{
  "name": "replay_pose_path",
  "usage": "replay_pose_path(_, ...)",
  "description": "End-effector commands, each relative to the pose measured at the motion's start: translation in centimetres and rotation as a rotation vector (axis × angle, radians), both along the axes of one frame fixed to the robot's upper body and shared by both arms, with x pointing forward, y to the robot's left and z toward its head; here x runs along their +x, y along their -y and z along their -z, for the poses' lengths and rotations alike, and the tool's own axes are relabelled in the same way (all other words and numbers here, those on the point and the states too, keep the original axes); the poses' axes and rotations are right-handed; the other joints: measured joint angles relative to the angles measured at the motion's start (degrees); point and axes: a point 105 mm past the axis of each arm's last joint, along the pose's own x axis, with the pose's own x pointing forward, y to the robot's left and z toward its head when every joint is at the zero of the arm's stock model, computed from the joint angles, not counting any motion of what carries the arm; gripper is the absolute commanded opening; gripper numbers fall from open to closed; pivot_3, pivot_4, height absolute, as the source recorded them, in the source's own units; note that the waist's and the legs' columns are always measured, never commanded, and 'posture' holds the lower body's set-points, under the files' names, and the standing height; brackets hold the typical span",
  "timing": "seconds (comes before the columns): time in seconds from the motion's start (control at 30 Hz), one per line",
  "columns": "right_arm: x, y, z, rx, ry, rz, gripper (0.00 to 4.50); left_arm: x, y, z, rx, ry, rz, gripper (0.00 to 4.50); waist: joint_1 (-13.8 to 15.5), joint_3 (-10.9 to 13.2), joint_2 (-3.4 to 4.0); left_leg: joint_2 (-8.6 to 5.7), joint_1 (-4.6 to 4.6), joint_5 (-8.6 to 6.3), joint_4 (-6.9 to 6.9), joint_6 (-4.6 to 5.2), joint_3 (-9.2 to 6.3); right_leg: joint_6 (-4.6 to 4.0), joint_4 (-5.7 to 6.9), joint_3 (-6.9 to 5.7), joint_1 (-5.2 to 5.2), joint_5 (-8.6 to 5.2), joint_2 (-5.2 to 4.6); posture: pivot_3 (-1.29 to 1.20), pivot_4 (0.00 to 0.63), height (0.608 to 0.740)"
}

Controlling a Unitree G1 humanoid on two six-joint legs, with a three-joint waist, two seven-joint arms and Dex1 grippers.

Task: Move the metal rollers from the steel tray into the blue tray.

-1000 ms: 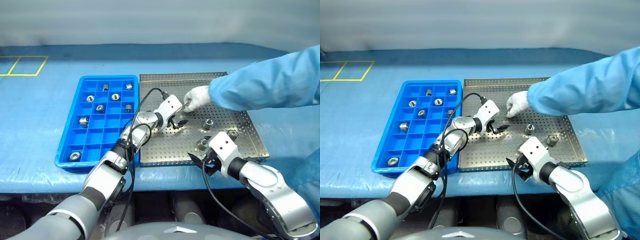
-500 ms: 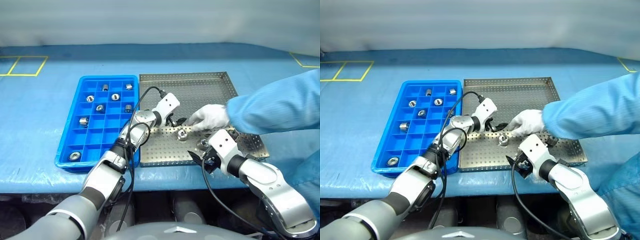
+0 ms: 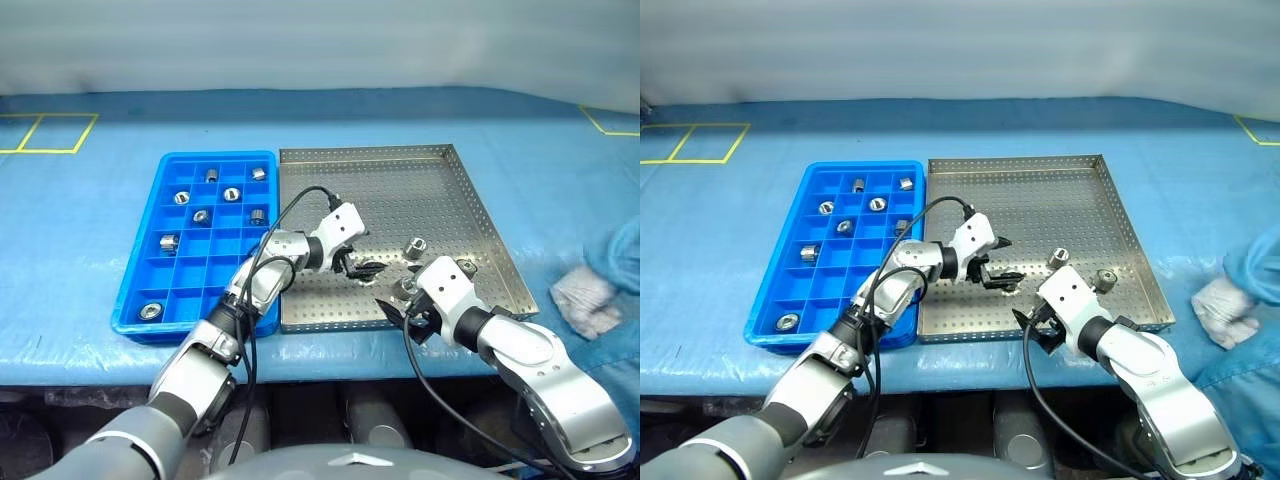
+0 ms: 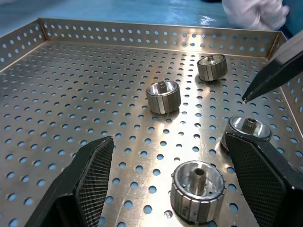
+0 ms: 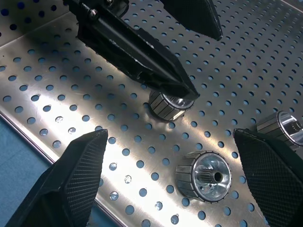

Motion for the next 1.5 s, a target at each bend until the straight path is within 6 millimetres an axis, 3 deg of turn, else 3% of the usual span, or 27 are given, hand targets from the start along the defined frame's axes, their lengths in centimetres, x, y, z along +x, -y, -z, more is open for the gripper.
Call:
replay_pose_path(0.03, 0.0, -0.2, -0.6, 0.005, 0.03, -0.01, 4.5, -0.5, 0.9, -0.1, 0.018, 0.023, 0.036, 4.07, 0.0, 0.0, 0.0, 0.0, 0.0, 0.0, 0.0, 0.0, 0.0, 0.0, 0.0, 0.0, 0.0, 0.0, 0.0, -0.16, 0.15, 0.74)
replay_pose_path(0.23, -0.1, -0.3, -0.6, 0.005, 0.027, -0.007, 4.5, -0.4, 1.4, 1.5, 0.092, 0.023, 0.028, 4.07, -0.06, -0.01, 0.02, 0.01, 0.02, 0.0, 0.0, 0.0, 0.0, 0.0, 0.01, 0.0, 0.0, 0.0, 0.02, -0.17, 0.15, 0.74)
replay_pose_path(0.33, -0.2, -0.3, -0.6, 0.006, 0.025, -0.004, 4.5, 0.1, 1.3, 2.1, 0.134, 0.046, 0.0, 3.46, -0.1, -0.01, 0.02, 0.01, 0.02, 0.0, 0.0, 0.01, 0.01, 0.01, 0.01, 0.02, -0.01, 0.0, 0.02, -0.17, 0.15, 0.74)
replay_pose_path(0.43, -0.2, -0.3, -0.5, 0.007, 0.023, -0.002, 4.5, 0.1, 1.3, 2.1, 0.127, 0.046, 0.0, 2.54, -0.09, -0.01, 0.02, 0.01, 0.02, 0.0, 0.0, 0.01, 0.0, 0.01, 0.02, 0.02, 0.0, 0.0, 0.02, -0.17, 0.15, 0.74)
replay_pose_path(0.67, -0.1, -0.4, -0.3, 0.015, 0.016, -0.009, 4.5, 0.1, 1.3, 1.2, 0.076, 0.054, -0.01, 2.54, -0.07, -0.02, 0.03, 0.01, 0.02, 0.0, 0.0, 0.01, 0.0, 0.01, 0.02, 0.02, -0.01, 0.0, 0.02, -0.16, 0.15, 0.74)
replay_pose_path(0.87, 0.9, -0.4, -0.1, 0.098, -0.004, 0.011, 4.5, 0.3, 0.3, -1.7, -0.045, 0.067, -0.056, 2.54, -0.01, -0.03, 0.04, 0.03, 0.02, 0.01, -0.01, 0.01, 0.0, 0.02, 0.03, 0.02, -0.01, 0.02, 0.03, -0.14, 0.15, 0.74)
replay_pose_path(1.07, 1.4, -1.5, -1.0, 0.149, 0.003, -0.064, 4.5, -0.7, -2.6, -4.9, -0.078, 0.147, -0.147, 2.54, 0.24, -0.05, 0.09, 0.05, 0.1, 0.01, -0.04, 0.01, 0.01, 0.21, 0.1, 0.03, 0.01, 0.13, 0.04, -0.07, 0.15, 0.74)
replay_pose_path(1.17, 1.3, -2.7, -1.6, 0.189, 0.003, -0.14, 4.5, -1.1, -4.6, -5.1, -0.01, 0.178, -0.251, 2.54, 1.04, -0.05, 0.09, 0.07, 0.19, 0.01, -0.05, 0.01, -0.01, 0.19, 0.13, 0.03, 0.07, 0.12, 0.07, -0.03, 0.15, 0.74)
replay_pose_path(1.37, 0.6, -6.0, -4.7, 0.36, 0.038, -0.366, 4.5, -2.2, -9.3, -5.8, 0.049, 0.172, -0.509, 2.54, 2.69, -0.04, 0.06, 0.1, 0.41, 0.01, -0.09, 0.01, 0.0, -0.09, 0.13, 0.02, 0.27, -0.05, 0.06, 0.08, 0.15, 0.74)
replay_pose_path(1.5, 1.2, -6.5, -4.7, 0.346, 0.03, -0.411, 4.5, -2.3, -12.7, -6.2, 0.093, 0.178, -0.702, 2.54, 4.44, -0.03, 0.05, 0.11, 0.49, 0.01, -0.09, 0.01, -0.04, -0.12, 0.13, -0.06, 0.35, -0.06, 0.07, 0.14, 0.15, 0.74)
